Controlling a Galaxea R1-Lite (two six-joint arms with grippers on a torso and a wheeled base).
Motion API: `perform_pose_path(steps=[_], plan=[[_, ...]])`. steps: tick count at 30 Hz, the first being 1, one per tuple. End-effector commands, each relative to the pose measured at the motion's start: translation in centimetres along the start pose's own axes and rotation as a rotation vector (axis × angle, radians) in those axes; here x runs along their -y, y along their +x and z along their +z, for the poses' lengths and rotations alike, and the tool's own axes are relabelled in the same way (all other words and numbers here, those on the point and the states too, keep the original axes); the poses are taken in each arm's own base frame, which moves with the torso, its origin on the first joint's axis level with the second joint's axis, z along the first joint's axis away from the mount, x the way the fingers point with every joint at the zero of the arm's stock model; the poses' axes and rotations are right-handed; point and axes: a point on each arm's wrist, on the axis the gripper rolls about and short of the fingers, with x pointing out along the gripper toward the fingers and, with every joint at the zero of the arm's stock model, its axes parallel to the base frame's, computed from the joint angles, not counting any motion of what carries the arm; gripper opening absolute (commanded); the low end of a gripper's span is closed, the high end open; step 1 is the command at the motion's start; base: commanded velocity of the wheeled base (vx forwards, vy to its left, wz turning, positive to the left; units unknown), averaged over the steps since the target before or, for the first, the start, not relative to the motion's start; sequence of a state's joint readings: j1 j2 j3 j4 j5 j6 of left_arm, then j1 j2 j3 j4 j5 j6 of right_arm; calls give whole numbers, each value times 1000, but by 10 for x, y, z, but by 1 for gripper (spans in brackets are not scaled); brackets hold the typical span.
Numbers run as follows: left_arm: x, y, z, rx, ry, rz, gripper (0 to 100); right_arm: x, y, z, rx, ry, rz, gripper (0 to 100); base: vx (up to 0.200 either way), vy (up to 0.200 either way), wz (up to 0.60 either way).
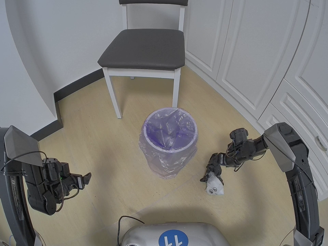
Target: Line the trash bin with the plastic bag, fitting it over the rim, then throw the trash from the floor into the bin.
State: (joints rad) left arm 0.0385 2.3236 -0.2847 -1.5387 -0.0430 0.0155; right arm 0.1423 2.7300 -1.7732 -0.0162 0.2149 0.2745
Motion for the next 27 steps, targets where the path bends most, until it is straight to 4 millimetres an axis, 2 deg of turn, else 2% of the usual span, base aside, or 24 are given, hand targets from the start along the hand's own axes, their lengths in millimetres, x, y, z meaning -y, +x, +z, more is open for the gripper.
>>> perform_pose_path(steps=[1, 2, 5, 13, 21, 22, 27], plan=[[1, -1, 1, 5, 1, -1, 100, -1, 45, -3, 57, -87, -95, 100, 0, 0, 0], [0, 0, 1, 5, 1, -1, 100, 4, 55, -13, 25, -97, -125, 100, 0, 0, 0], [1, 0, -1, -4, 1, -3, 100, 7, 60, -19, 4, -108, -131, 100, 0, 0, 0], [7, 1, -2, -9, 11, -22, 100, 1, 63, -22, -21, -141, -25, 100, 0, 0, 0], [9, 3, -4, -15, 14, -27, 100, 2, 66, -20, 16, -143, -16, 100, 0, 0, 0], [9, 4, -5, -20, 14, -27, 100, 1, 66, -20, 22, -146, -16, 0, 0, 0, 0], [6, 5, -8, -28, 10, -21, 100, 2, 66, -20, 26, -143, -24, 0, 0, 0, 0]])
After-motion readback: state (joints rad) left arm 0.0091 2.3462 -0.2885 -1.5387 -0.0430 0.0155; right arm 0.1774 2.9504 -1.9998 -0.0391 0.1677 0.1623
